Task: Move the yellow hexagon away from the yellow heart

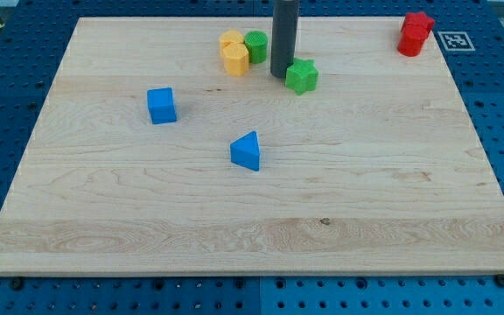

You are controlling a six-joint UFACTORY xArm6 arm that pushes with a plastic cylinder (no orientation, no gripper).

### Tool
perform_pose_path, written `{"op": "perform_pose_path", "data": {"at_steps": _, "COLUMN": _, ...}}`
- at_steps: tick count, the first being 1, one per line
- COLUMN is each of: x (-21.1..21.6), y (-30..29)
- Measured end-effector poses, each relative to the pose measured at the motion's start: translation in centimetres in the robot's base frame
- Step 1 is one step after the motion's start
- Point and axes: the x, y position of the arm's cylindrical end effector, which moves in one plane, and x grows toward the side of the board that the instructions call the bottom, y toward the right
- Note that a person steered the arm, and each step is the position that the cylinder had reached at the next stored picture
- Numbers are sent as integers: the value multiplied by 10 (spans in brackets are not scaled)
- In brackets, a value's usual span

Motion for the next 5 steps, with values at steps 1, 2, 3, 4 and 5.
{"op": "perform_pose_path", "data": {"at_steps": 1, "x": 11, "y": -34}}
{"op": "perform_pose_path", "data": {"at_steps": 2, "x": 2, "y": -81}}
{"op": "perform_pose_path", "data": {"at_steps": 3, "x": -28, "y": -114}}
{"op": "perform_pose_path", "data": {"at_steps": 4, "x": -43, "y": -103}}
{"op": "perform_pose_path", "data": {"at_steps": 5, "x": -43, "y": -90}}
